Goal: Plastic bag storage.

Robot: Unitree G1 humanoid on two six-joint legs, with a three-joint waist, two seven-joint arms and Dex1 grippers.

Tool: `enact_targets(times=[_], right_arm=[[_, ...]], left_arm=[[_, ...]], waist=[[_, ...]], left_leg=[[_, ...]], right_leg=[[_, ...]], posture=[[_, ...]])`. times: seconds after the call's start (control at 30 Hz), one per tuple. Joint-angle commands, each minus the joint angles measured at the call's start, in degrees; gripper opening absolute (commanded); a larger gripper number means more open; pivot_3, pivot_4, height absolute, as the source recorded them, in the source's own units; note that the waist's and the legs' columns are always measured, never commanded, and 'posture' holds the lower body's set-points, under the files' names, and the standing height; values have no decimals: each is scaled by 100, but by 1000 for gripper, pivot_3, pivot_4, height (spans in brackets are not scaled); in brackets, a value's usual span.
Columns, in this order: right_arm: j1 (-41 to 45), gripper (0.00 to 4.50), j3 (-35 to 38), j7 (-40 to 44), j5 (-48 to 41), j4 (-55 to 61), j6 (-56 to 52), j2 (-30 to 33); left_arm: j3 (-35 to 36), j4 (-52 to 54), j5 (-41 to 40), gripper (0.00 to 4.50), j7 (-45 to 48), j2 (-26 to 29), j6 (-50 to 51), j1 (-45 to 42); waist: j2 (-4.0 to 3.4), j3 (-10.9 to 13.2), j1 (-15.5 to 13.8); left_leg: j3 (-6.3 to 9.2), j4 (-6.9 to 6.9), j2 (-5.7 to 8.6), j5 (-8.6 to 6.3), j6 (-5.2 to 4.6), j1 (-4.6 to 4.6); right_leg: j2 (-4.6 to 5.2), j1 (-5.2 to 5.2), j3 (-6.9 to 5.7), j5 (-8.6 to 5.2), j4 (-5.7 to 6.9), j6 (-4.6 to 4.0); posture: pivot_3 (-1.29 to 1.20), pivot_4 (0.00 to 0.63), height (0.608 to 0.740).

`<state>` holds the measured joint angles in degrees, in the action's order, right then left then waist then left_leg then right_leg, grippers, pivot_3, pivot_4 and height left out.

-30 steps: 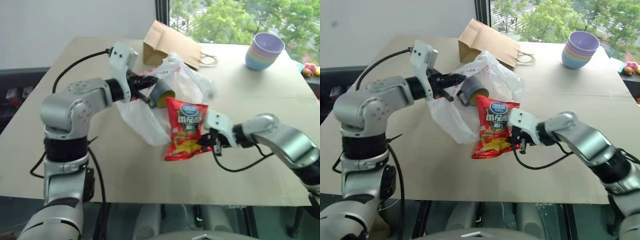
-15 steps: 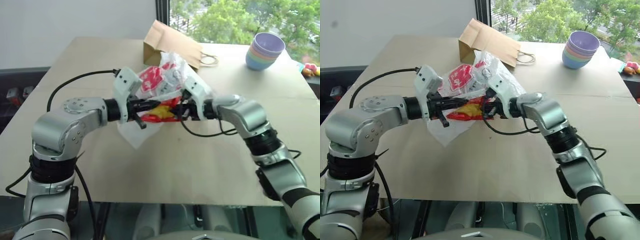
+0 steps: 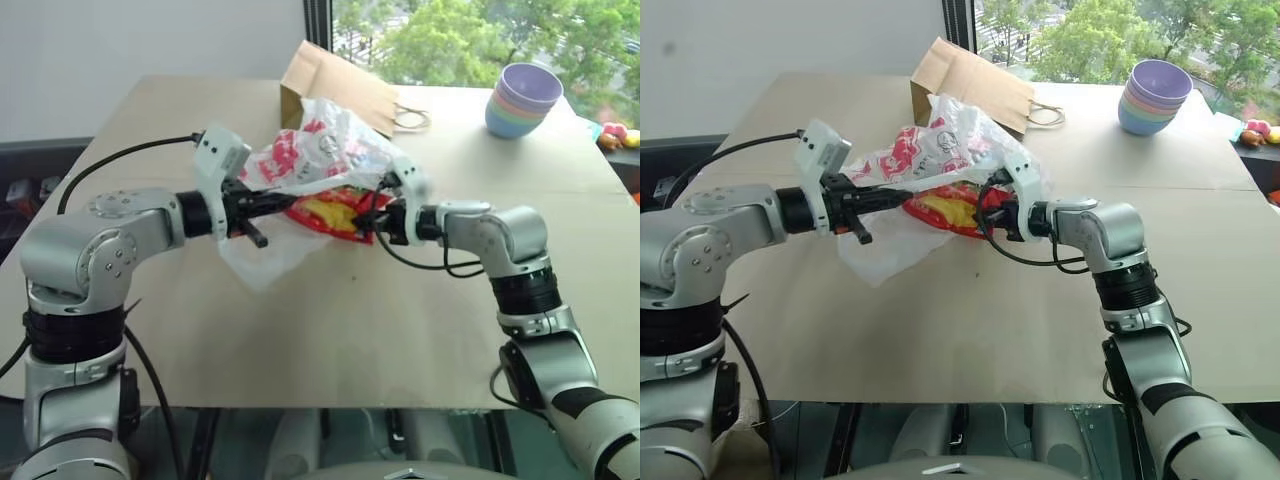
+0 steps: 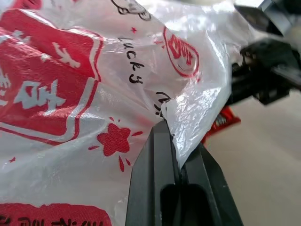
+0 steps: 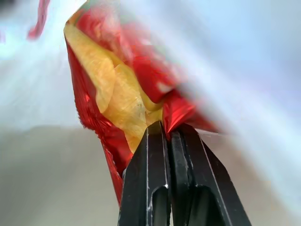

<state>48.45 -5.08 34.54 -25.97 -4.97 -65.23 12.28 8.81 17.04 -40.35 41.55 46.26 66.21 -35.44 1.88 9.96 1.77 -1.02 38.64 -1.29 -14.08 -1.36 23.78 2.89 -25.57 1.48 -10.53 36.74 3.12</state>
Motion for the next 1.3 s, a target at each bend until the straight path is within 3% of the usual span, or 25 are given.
enact_targets(times=[0.03, 0.17, 0.33, 0.43, 0.53, 0.67, 0.87, 1.0, 1.2, 1.3], right_arm=[[362, 47, 163, -133, -106, -86, 6, -228], [622, 47, 64, -409, 83, -435, 266, -638], [838, 47, -550, -759, 780, -1333, 1649, -1585], [652, 1440, -509, -635, 800, -1453, 2229, -1880], [418, 2893, -567, -1058, 1169, -1179, 2776, -1867], [-139, 4480, -529, -365, 723, 10, 2262, -1291], [-912, 4480, -768, -280, 1237, 2060, 2384, 195], [-1245, 4480, -840, -570, 1733, 2718, 2027, 956], [-1094, 4480, -490, -1743, 2103, 1893, 1824, 178], [-616, 4480, -260, -2116, 2118, 534, 2524, -412]], left_arm=[[43, 103, -182, 0, 349, 183, -148, 1], [188, 39, -484, 0, 114, -141, 139, -268], [363, 60, -745, 0, -469, -723, 414, -576], [549, 33, -831, 0, -842, -976, 586, -610], [611, 81, -773, 0, -1067, -1049, 585, -489], [654, -57, -653, 0, -1286, -1133, 393, -437], [554, -165, -523, 0, -1278, -1092, 117, -340], [472, -263, -410, 0, -1279, -1115, -72, -383], [422, -317, -385, 0, -1234, -1085, -160, -474], [403, -296, -393, 0, -1191, -1042, -157, -480]], waist=[[-2, 1, 56], [-2, 1, 59], [-2, 1, 80], [-3, 2, 52], [-2, 2, 39], [-2, 2, 33], [-4, 2, 37], [-3, 2, 53], [-1, 1, 62], [-2, 1, 55]], left_leg=[[-1, 0, -1, 0, 0, 0], [-3, 0, 0, 0, 0, 1], [-1, 0, 1, 0, 0, 4], [-1, -8, 1, 0, 1, 4], [4, -8, 7, 0, 1, 9], [9, -10, 8, 0, 2, 8], [6, -10, 9, 0, 2, 6], [0, -12, 7, 0, 2, 1], [-5, -11, 2, 1, 2, -5], [-8, -10, 4, 1, 3, -3]], right_leg=[[0, 0, 1, 0, 0, 0], [1, 0, 3, 0, 0, 1], [1, -2, 2, 1, -2, 1], [3, -7, 4, 1, -2, 0], [12, -5, -2, 2, -5, 1], [13, -5, -5, 2, -4, 1], [13, -5, -4, 1, -4, 1], [9, -6, 0, 0, -3, 1], [-1, -6, 9, 0, -1, 1], [2, -5, 10, 1, -2, 1]], posture=[[0, 150, 740], [0, 150, 740], [0, 150, 740], [0, 150, 740], [0, 150, 740], [0, 150, 740], [0, 150, 740], [0, 150, 740], [0, 150, 740], [0, 150, 740]])
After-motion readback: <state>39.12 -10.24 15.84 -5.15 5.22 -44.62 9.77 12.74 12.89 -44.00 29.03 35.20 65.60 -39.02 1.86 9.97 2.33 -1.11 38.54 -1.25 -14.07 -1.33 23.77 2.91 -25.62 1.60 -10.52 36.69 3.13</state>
